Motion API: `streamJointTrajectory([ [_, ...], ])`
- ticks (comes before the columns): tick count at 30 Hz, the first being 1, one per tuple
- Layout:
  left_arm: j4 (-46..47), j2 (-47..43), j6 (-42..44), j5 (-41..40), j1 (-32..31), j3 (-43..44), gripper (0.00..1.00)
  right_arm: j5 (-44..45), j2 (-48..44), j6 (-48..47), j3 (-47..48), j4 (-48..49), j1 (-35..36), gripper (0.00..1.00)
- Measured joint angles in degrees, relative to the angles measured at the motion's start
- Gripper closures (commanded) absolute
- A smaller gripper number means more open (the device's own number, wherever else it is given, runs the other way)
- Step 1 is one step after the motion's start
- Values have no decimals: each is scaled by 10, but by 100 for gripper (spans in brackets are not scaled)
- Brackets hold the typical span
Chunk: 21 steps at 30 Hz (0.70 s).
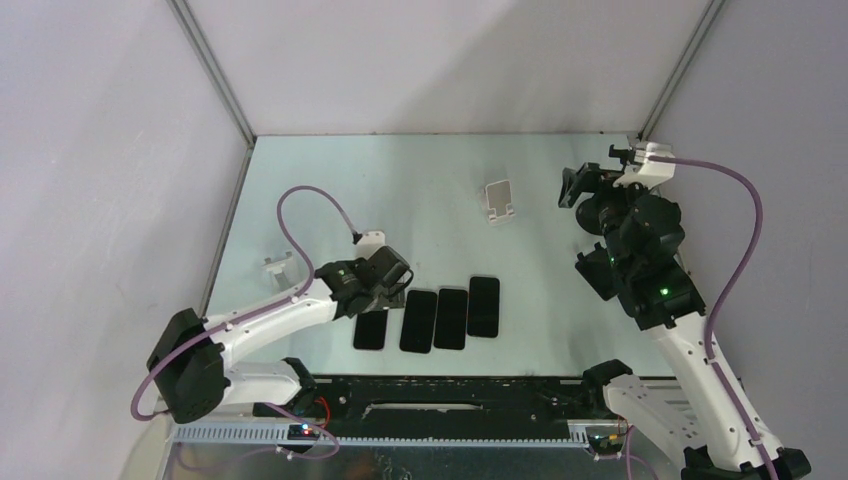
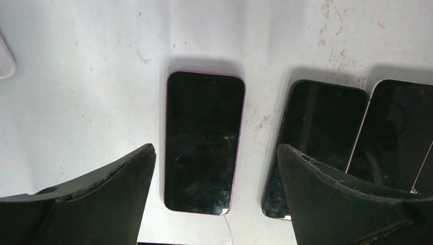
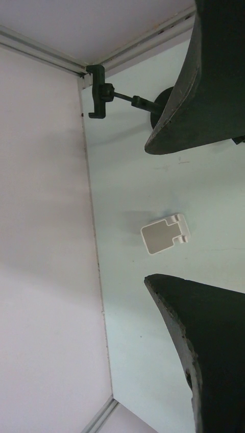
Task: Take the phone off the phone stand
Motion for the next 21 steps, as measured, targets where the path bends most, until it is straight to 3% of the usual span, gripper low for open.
streamJointTrajectory([
  [3, -7, 0, 9, 0, 0, 5, 3, -12, -2, 0, 0, -16, 0, 11],
  [7, -17, -3, 24, 1, 1, 21, 0, -47, 12, 9, 14, -83, 3, 1],
  [21, -24, -53, 86, -9, 25, 89, 0, -130, 119, 48, 93, -343, 74, 1],
])
